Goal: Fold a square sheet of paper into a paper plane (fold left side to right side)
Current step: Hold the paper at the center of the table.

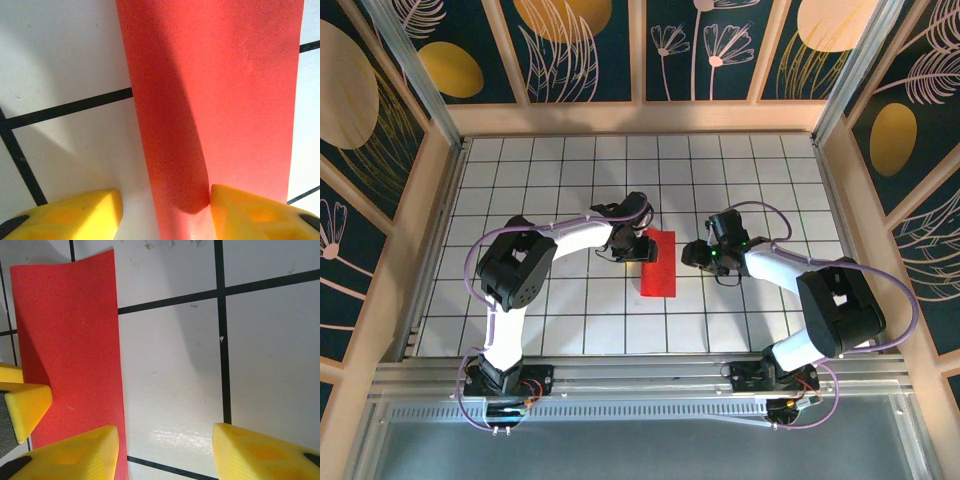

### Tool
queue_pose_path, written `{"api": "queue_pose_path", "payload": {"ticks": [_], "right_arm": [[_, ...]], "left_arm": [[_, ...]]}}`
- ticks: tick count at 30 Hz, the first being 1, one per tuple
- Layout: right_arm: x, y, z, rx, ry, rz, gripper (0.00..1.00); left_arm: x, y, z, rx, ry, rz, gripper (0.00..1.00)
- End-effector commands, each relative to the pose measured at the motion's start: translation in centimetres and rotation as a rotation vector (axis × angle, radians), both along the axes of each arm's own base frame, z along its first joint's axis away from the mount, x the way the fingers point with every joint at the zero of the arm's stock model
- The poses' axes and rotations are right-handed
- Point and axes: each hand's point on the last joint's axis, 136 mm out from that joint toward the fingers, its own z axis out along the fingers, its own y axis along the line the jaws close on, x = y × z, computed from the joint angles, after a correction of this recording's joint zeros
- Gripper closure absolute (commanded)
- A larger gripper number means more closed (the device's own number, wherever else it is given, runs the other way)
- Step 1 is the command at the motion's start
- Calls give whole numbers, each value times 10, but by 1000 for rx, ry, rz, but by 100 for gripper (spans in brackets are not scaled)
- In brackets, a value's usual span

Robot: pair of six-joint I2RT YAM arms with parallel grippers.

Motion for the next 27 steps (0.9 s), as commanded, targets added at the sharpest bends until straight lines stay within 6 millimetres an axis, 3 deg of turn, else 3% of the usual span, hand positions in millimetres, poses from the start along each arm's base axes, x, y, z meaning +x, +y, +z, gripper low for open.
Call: {"api": "queue_pose_path", "payload": {"ticks": [1,5,10,15,27], "right_arm": [[7,12,12,44,-23,12,48],[4,30,12,119,-3,54,54],[2,60,8,201,23,111,74],[5,73,-3,177,35,128,87],[-9,57,-40,71,121,108,96]], "left_arm": [[-26,-8,-68,37,78,-65,48],[-25,-8,-67,38,75,-62,47],[-26,-7,-69,43,79,-61,48],[-25,-7,-68,46,77,-60,48],[-22,-6,-64,53,53,-55,47]]}}
